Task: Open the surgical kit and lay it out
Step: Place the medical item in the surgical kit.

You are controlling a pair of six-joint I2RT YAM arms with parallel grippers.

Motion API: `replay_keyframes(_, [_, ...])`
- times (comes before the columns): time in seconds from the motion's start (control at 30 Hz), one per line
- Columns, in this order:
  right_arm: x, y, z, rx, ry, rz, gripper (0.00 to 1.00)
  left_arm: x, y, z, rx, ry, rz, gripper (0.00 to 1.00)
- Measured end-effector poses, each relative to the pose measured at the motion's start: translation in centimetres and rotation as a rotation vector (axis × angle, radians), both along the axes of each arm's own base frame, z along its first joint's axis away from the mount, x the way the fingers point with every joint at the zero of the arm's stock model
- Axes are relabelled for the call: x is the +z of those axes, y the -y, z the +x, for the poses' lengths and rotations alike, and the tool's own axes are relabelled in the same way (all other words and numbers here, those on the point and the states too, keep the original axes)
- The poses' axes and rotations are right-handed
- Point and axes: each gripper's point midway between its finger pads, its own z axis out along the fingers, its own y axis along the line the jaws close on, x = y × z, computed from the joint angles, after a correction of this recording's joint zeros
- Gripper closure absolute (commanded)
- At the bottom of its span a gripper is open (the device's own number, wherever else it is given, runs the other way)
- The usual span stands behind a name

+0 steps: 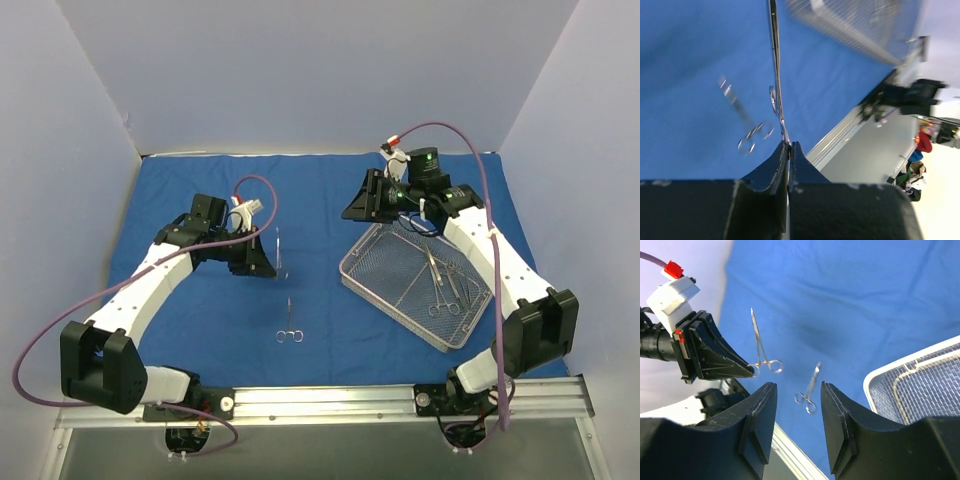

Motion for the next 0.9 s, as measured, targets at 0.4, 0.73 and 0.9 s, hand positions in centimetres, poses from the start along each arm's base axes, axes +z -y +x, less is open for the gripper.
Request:
replay_keyframes(0.4, [-5.1, 0.8, -2.2, 0.040, -0.090, -0.084, 0.60, -3.4, -3.0, -6.2, 0.043, -0.203, 0.167, 0.98])
replay_keyframes(0.73, [-5.3, 1.0, -2.3, 0.076, -0.056, -0.104, 0.61, -4.1, 0.2, -9.6, -0.100, -0.334, 0.053, 0.98])
replay_keyframes(0.9, [-6.2, 1.1, -2.8, 0.090, -0.075, -0.111, 0.62, -5.0, 0.7, -10.0, -0.104, -0.395, 0.028, 0.98])
